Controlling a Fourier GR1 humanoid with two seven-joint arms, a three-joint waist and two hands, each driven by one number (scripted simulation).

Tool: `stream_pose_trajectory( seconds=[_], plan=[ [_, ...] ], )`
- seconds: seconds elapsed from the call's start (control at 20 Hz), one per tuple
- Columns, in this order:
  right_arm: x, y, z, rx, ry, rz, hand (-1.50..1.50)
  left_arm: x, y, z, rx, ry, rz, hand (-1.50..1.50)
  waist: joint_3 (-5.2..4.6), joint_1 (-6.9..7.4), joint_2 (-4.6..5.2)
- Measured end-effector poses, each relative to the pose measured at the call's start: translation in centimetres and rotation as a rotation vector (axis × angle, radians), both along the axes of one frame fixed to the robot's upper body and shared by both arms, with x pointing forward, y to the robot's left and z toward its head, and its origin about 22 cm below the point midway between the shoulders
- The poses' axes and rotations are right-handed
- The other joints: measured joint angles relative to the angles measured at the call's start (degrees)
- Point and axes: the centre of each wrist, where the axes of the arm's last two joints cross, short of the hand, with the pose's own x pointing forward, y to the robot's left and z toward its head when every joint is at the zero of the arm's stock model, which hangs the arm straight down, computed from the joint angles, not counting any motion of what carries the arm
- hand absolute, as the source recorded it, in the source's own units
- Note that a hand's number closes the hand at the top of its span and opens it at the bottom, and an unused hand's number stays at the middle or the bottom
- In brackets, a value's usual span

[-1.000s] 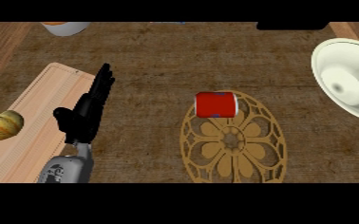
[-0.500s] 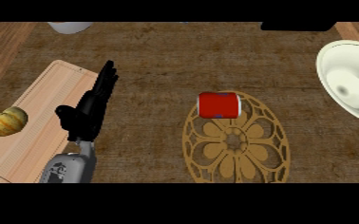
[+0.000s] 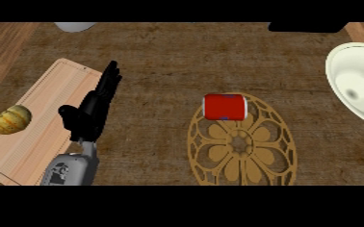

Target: Pick the bell pepper from the placemat and place it in the bowl

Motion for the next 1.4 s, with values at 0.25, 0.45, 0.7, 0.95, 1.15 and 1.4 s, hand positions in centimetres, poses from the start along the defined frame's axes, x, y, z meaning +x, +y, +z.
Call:
stream_pose_trajectory(
  seconds=[0.25,0.45,0.7,0.95,1.15,1.4],
  plan=[
    [3.4,-1.6,-3.8,-0.035,-0.003,-0.048,1.5,0.0,0.1,0.5,0.001,0.002,-0.002,0.0,0.03,0.09,0.0],
    [5.7,-3.0,-6.0,-0.059,0.019,-0.083,1.5,0.2,-0.1,0.1,-0.002,-0.006,0.0,0.0,0.06,0.36,0.16],
    [6.9,-4.6,-8.9,-0.039,0.131,-0.089,-1.5,0.0,-0.5,0.0,-0.002,-0.008,-0.014,0.0,0.11,0.71,0.3],
    [7.2,-5.6,-10.7,0.019,0.272,-0.015,-1.5,0.1,-0.8,-0.4,-0.002,-0.019,-0.016,0.0,0.16,0.95,0.53],
    [7.3,-6.2,-11.4,0.11,0.279,0.049,-1.5,0.0,-0.8,-0.1,-0.002,-0.014,-0.015,0.0,0.2,0.85,0.46],
    [7.4,-6.8,-10.8,0.251,0.179,0.044,-1.5,-0.1,-0.1,0.2,0.002,-0.014,0.0,0.0,0.2,0.24,0.27]
  ],
)
